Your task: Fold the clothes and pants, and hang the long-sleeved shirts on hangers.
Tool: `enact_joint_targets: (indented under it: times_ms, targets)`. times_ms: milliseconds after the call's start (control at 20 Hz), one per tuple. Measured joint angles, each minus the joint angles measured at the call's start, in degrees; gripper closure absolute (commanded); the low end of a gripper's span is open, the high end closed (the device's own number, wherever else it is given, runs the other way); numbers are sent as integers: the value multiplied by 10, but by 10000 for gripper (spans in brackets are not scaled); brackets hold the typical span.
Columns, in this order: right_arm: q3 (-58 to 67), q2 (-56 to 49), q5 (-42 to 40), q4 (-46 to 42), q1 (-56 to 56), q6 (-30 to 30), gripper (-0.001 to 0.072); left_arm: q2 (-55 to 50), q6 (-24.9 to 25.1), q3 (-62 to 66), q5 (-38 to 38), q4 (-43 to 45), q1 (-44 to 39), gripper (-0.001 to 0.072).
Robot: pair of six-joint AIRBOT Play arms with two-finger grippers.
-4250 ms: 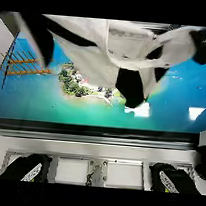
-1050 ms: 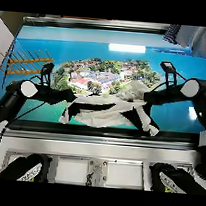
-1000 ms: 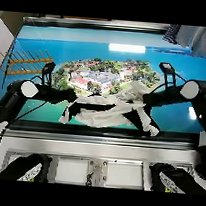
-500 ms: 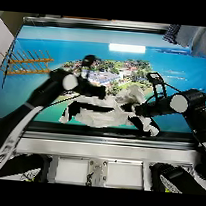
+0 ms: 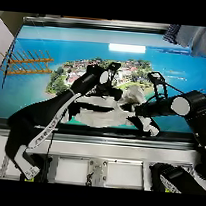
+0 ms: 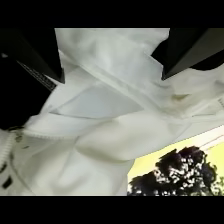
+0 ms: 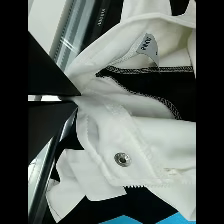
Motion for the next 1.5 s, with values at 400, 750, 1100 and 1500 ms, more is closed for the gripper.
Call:
enact_joint_targets:
  times_ms: [400, 750, 1100, 1500]
  targets:
    - [20, 0, 14, -31, -7, 2, 695, -7, -3, 49, -127, 130, -2, 693]
    - [219, -37, 101, -82, -28, -14, 695, 184, 27, 94, -150, 167, -9, 693]
    - [242, -47, 213, -89, -8, 24, 696, 328, 17, -46, -174, 144, -36, 693]
    - [138, -60, 202, -83, 37, 64, 695, 376, -3, -300, -69, 48, -39, 693]
